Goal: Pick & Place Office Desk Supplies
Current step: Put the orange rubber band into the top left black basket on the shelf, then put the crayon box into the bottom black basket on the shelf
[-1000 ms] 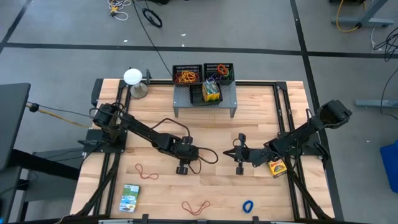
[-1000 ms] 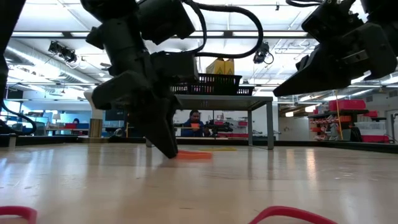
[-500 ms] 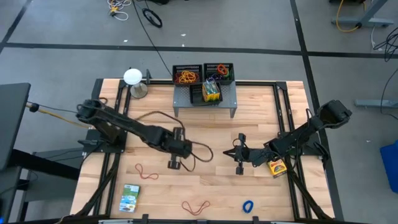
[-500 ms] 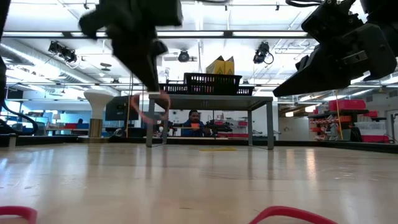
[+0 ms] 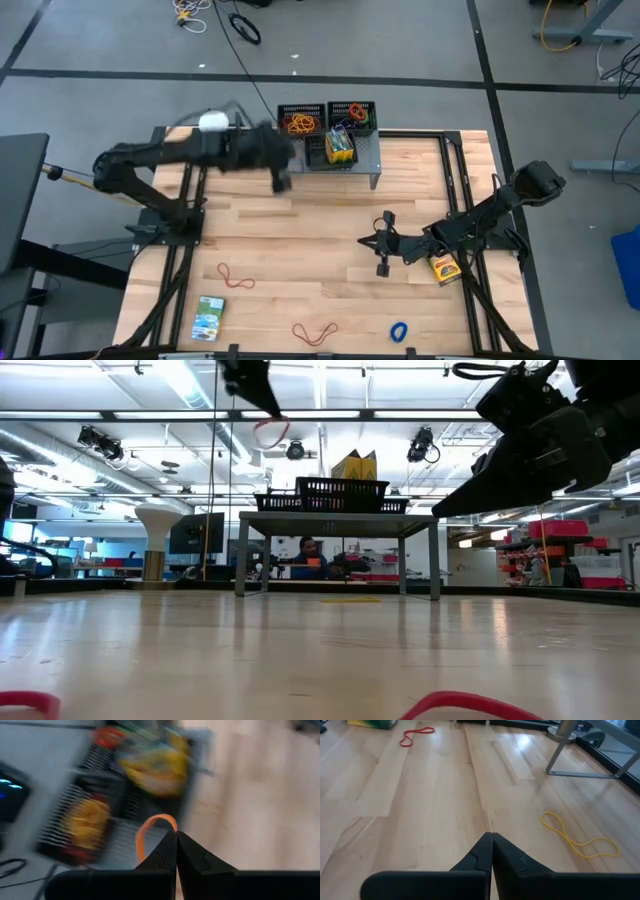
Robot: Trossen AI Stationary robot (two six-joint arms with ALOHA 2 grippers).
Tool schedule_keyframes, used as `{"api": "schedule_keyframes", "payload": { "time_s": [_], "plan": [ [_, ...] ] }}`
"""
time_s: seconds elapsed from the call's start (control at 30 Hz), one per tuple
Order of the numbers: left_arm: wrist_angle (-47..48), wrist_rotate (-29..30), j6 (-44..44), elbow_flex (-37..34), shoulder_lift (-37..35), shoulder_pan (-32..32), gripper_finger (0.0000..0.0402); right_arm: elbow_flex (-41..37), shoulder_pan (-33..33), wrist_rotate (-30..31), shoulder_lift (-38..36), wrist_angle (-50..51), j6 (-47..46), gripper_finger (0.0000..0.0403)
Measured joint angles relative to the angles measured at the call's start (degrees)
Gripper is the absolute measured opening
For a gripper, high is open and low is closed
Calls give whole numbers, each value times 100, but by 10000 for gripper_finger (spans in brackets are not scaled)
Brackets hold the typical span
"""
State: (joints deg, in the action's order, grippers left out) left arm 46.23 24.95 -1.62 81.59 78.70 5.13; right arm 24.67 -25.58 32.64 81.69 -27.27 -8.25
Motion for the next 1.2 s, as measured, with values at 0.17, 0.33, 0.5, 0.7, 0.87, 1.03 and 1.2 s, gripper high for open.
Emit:
{"api": "schedule_keyframes", "payload": {
  "time_s": [0.17,0.33,0.5,0.7,0.87,1.03,1.2],
  "plan": [
    [10,-680,-668,1054,510,1286,3,0,21,2,0,-12,-49,11],
    [46,-1541,-950,1685,1221,2196,3,0,21,2,0,-35,-49,11],
    [80,-1816,-1104,1741,1803,2598,5,0,18,0,0,-36,-46,11],
    [-127,-1613,-1337,1741,2364,2773,6,0,17,0,0,-35,-29,11],
    [-315,-1373,-1336,1743,2620,2789,21,0,17,0,0,-37,-29,11],
    [-322,-1297,-1331,1750,2616,2787,67,0,17,0,0,-37,11,11],
    [-205,-1264,-1304,1812,2549,2781,121,0,17,0,0,-37,13,11]
  ]
}}
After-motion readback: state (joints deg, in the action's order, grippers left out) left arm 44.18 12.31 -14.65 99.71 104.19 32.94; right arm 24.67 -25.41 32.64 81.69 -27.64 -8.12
